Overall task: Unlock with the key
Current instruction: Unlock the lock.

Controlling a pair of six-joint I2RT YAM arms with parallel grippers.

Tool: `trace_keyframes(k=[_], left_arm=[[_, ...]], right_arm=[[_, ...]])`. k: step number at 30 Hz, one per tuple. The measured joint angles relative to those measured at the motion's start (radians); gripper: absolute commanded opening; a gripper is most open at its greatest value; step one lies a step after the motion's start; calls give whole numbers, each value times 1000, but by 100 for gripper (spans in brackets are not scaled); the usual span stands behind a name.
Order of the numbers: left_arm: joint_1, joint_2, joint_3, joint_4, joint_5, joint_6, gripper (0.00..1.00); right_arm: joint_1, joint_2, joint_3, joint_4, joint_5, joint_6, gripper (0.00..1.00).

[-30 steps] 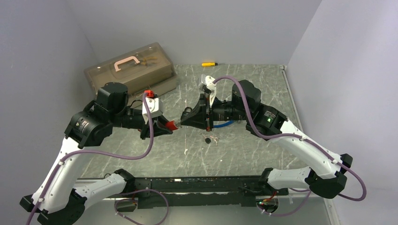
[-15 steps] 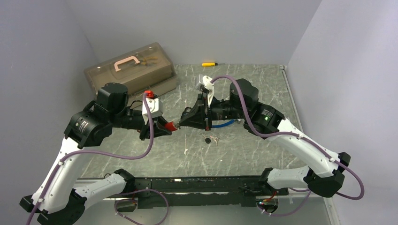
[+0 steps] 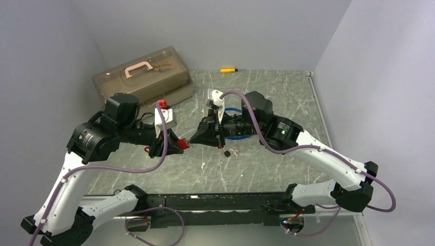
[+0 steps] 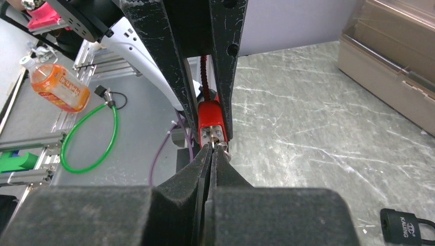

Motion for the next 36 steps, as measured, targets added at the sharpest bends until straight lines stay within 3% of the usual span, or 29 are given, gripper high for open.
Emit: trace_keyframes(k=[7, 10, 17, 21, 29, 36], left_arm=[[5, 3, 17, -47, -15, -13, 0], [5, 6, 23, -48, -34, -1, 0], [3, 12, 31, 36, -24, 30, 0], [2, 5, 31, 82, -10, 34, 0], [2, 1, 31, 101, -9, 38, 0], [2, 1, 30, 103, -9, 38, 0]], right_arm=[[21, 1, -37, 49, 32, 13, 0], [21, -3, -34, 41, 53, 14, 16], [-23, 0, 8, -49, 61, 8, 34], [-48, -6, 35, -97, 61, -2, 52], [-53, -16, 103, -119, 32, -26, 54], [-53, -2, 158, -118, -22, -31, 42]])
